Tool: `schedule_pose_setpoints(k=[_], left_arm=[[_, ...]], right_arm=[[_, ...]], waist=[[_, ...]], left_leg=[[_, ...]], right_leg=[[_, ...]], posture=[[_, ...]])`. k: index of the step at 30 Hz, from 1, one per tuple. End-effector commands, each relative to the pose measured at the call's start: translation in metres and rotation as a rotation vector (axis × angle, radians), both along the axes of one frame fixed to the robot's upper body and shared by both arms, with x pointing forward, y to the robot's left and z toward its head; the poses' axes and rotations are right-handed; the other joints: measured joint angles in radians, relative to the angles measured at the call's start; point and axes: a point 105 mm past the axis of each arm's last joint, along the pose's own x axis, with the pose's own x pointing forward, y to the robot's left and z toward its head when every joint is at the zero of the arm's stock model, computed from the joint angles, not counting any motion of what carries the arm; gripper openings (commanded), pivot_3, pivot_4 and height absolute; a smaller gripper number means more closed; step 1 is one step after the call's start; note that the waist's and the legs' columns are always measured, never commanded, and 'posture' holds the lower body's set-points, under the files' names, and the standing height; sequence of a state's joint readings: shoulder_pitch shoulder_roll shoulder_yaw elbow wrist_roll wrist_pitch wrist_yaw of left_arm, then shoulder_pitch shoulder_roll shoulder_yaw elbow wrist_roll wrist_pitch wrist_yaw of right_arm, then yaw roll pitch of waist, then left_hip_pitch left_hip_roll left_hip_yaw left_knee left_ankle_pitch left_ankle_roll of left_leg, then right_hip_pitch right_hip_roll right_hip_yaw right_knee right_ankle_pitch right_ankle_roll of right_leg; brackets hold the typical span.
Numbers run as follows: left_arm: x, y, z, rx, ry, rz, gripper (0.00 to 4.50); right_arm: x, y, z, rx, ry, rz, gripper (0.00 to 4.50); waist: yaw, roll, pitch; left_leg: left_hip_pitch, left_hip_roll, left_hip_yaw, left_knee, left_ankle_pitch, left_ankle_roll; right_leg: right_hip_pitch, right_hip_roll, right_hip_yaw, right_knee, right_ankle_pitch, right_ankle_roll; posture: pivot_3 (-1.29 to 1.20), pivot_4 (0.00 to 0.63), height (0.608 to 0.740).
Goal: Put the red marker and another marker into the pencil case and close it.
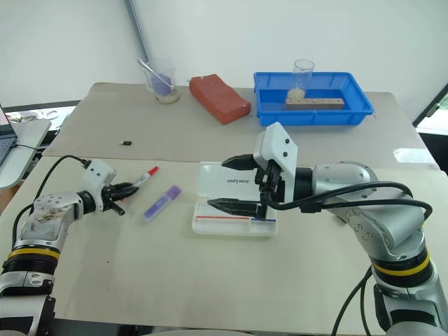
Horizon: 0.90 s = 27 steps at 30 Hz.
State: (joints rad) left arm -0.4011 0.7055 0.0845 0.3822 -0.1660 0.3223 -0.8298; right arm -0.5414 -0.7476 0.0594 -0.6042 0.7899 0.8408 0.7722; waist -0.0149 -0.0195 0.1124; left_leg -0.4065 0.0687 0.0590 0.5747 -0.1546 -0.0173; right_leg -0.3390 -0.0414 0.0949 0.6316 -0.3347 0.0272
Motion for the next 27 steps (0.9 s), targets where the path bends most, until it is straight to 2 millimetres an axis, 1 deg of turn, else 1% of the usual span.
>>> schedule_pose_setpoints(k=[1,2,5,8,10,12,14,17,20,23,25,27], left_arm=[[-0.005,-0.021,0.058,0.005,-0.146,-0.157,0.14],[-0.012,-0.034,0.071,0.030,-0.163,-0.240,0.14],[-0.030,-0.063,0.098,0.075,-0.173,-0.421,0.14],[-0.046,-0.092,0.112,0.127,-0.161,-0.597,0.14],[-0.054,-0.112,0.114,0.150,-0.150,-0.705,0.14],[-0.058,-0.133,0.109,0.184,-0.153,-0.806,0.14],[-0.054,-0.155,0.096,0.222,-0.172,-0.891,0.14],[-0.048,-0.177,0.077,0.237,-0.188,-0.954,0.14],[-0.042,-0.194,0.063,0.204,-0.202,-0.962,0.14],[-0.039,-0.205,0.050,0.186,-0.200,-0.967,0.14],[-0.033,-0.214,0.047,0.184,-0.226,-0.950,0.14],[-0.034,-0.222,0.045,0.148,-0.213,-0.952,0.14]], right_arm=[[-0.003,-0.006,0.016,0.003,-0.070,-0.028,4.50],[-0.002,-0.010,0.018,0.004,-0.068,-0.047,4.50],[-0.003,-0.021,0.017,-0.014,-0.051,-0.088,4.50],[-0.008,-0.033,0.001,-0.080,-0.010,-0.118,4.50],[-0.013,-0.041,-0.013,-0.141,0.009,-0.133,4.50],[-0.014,-0.048,-0.022,-0.166,0.025,-0.154,4.50],[-0.014,-0.055,-0.031,-0.194,0.032,-0.180,4.50],[-0.015,-0.058,-0.034,-0.187,0.038,-0.206,4.50],[-0.016,-0.060,-0.033,-0.178,0.041,-0.224,4.50],[-0.017,-0.059,-0.034,-0.173,0.040,-0.242,4.50],[-0.019,-0.054,-0.033,-0.155,0.037,-0.250,4.50],[-0.020,-0.051,-0.032,-0.145,0.034,-0.255,4.50]], waist=[[0.003,-0.001,0.000],[0.004,-0.001,0.000],[0.004,-0.001,0.000],[0.006,0.000,0.000],[0.004,0.001,0.000],[0.002,0.001,0.000],[0.003,0.002,0.000],[0.003,0.001,0.000],[-0.001,0.001,0.000],[0.001,0.001,0.000],[0.002,0.000,0.001],[0.002,0.000,0.001]], left_leg=[[0.000,0.000,0.000,0.000,0.000,0.000],[-0.001,0.000,0.000,0.000,0.000,0.000],[-0.001,0.000,0.001,0.000,0.000,0.000],[0.000,0.000,0.001,-0.001,0.000,0.000],[0.001,0.000,0.002,-0.001,0.000,0.000],[0.000,-0.001,0.002,-0.001,0.000,0.000],[0.001,-0.001,0.001,-0.001,0.000,0.000],[0.000,-0.002,0.000,0.001,0.001,0.002],[0.000,-0.002,0.000,0.001,0.001,0.002],[0.000,-0.001,-0.001,0.001,0.001,0.002],[0.000,-0.002,-0.002,0.002,0.001,0.002],[0.000,-0.002,-0.002,0.002,0.001,0.002]], right_leg=[[0.000,0.000,0.000,0.000,0.000,0.000],[0.000,0.000,0.000,0.000,0.000,0.000],[0.000,-0.002,-0.001,0.000,0.000,0.000],[0.002,-0.002,-0.001,-0.002,0.000,-0.001],[0.002,-0.002,0.000,-0.002,-0.001,-0.001],[0.002,-0.002,0.000,-0.002,-0.001,-0.001],[0.002,-0.001,0.000,-0.002,-0.001,-0.001],[0.002,0.000,0.001,-0.002,-0.001,0.000],[0.002,0.002,0.002,-0.002,-0.001,0.000],[0.002,0.003,0.002,-0.002,-0.001,0.000],[0.002,0.003,0.002,-0.002,-0.001,0.000],[0.003,0.003,0.002,-0.002,-0.001,0.000]], posture=[[0.00,0.150,0.740],[0.00,0.150,0.740],[0.00,0.150,0.740],[0.00,0.150,0.740],[0.00,0.150,0.740],[0.00,0.150,0.740],[0.00,0.150,0.740],[0.00,0.150,0.740],[0.00,0.150,0.740],[0.00,0.150,0.740],[0.00,0.150,0.740],[0.00,0.150,0.740]])
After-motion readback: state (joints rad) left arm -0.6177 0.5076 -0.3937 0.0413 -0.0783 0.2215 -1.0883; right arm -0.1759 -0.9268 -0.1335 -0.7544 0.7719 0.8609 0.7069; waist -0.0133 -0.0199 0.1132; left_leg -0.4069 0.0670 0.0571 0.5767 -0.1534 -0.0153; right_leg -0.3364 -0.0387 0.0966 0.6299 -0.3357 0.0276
